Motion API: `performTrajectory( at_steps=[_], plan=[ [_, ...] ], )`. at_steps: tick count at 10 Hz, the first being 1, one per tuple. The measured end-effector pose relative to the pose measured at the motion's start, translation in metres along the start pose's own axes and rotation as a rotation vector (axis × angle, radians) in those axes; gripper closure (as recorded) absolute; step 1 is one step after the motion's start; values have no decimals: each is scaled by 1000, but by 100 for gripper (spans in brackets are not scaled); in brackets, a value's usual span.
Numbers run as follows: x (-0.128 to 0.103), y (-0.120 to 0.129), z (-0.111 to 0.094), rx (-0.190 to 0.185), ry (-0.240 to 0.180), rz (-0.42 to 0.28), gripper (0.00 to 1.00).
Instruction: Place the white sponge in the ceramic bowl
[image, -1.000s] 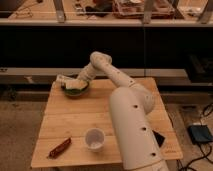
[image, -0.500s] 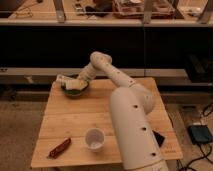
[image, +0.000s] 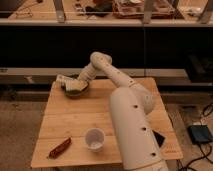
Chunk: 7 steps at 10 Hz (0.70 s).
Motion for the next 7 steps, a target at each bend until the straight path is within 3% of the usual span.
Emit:
performTrajectory(
  at_steps=[1, 2, 7],
  plan=[
    [0, 0, 0, 0, 0, 0, 27],
    [0, 0, 0, 0, 0, 0, 24],
    [0, 0, 0, 0, 0, 0, 23]
  ],
)
